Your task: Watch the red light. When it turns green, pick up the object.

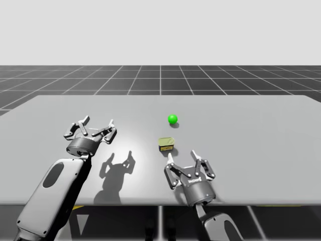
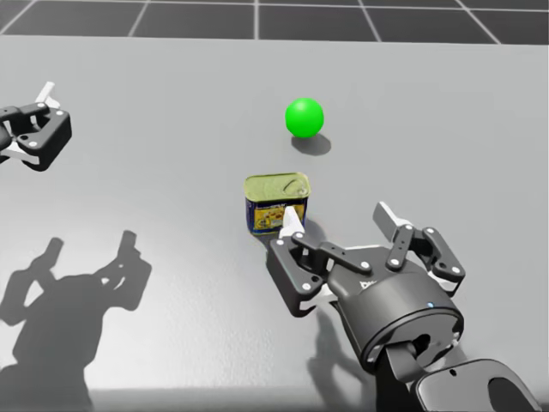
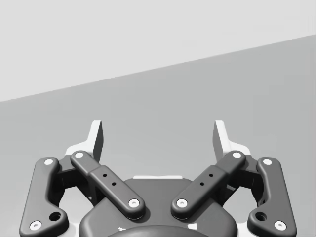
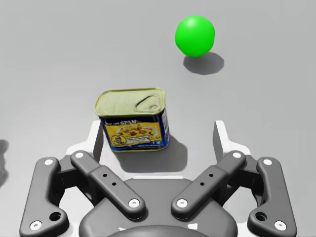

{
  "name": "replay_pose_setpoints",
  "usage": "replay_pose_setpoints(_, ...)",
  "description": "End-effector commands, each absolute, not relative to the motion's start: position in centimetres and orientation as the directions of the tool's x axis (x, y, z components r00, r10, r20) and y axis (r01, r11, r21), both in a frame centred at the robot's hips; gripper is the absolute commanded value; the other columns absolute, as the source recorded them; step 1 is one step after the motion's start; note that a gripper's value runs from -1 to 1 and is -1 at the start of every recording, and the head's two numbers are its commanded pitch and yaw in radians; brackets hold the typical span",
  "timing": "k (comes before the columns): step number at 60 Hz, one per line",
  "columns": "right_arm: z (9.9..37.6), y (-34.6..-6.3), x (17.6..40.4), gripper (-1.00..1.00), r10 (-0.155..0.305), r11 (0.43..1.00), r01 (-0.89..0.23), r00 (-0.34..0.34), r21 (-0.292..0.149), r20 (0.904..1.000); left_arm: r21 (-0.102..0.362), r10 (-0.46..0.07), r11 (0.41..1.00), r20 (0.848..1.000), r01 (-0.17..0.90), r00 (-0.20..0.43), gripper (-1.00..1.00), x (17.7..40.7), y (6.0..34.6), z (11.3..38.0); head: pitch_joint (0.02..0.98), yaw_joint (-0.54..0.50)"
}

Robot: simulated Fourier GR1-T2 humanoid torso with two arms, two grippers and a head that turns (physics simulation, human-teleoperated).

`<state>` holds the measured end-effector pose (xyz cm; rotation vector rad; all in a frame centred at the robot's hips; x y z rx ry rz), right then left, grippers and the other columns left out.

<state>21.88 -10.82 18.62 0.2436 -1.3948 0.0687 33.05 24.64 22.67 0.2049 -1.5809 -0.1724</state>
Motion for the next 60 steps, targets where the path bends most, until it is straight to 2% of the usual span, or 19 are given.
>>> replay_pose_setpoints(1,16.9,-8.5,21.6,-1.00,-0.078,0.967,-0.223,0.217,0.127,0.9730,0.236,-0.237,0.971,0.971,-0.021,-0.017,-1.00,33.0,24.6,22.7,0.813,-0.04)
replay_pose_setpoints(21,15.7,-5.8,23.1,-1.00,-0.036,0.971,-0.220,0.263,0.096,0.9641,0.233,-0.233,0.972,0.972,-0.017,-0.017,-1.00,33.0,24.5,22.7,0.820,-0.04)
replay_pose_setpoints(25,15.5,-5.6,23.8,-1.00,-0.020,0.978,-0.197,0.244,0.070,0.9695,0.232,-0.232,0.973,0.973,-0.017,-0.017,-1.00,33.0,24.4,22.7,0.821,-0.04)
replay_pose_setpoints(31,15.1,-5.2,24.7,-1.00,-0.008,0.982,-0.182,0.250,0.055,0.9681,0.231,-0.232,0.973,0.973,-0.016,-0.017,-1.00,32.9,24.4,22.7,0.822,-0.04)
replay_pose_setpoints(34,14.8,-5.0,25.4,-1.00,0.012,0.986,-0.166,0.237,0.029,0.9714,0.231,-0.231,0.973,0.973,-0.017,-0.018,-1.00,32.9,24.4,22.7,0.823,-0.04)
replay_pose_setpoints(36,14.7,-5.0,25.7,-1.00,0.010,0.987,-0.161,0.242,0.030,0.9701,0.230,-0.231,0.973,0.973,-0.017,-0.018,-1.00,32.9,24.4,22.7,0.823,-0.04)
replay_pose_setpoints(40,14.4,-4.8,26.6,-1.00,0.026,0.992,-0.129,0.236,0.005,0.9713,0.230,-0.230,0.973,0.973,-0.017,-0.018,-1.00,32.9,24.5,22.8,0.825,-0.03)
replay_pose_setpoints(56,13.8,-4.0,29.0,-1.00,0.040,0.994,-0.110,0.248,-0.013,0.9680,0.228,-0.228,0.973,0.973,-0.020,-0.019,-1.00,32.9,24.6,22.8,0.827,-0.03)
replay_pose_setpoints(60,13.7,-4.0,29.7,-1.00,0.047,0.995,-0.095,0.240,-0.025,0.9696,0.228,-0.228,0.973,0.973,-0.020,-0.018,-1.00,32.9,24.6,22.8,0.828,-0.03)
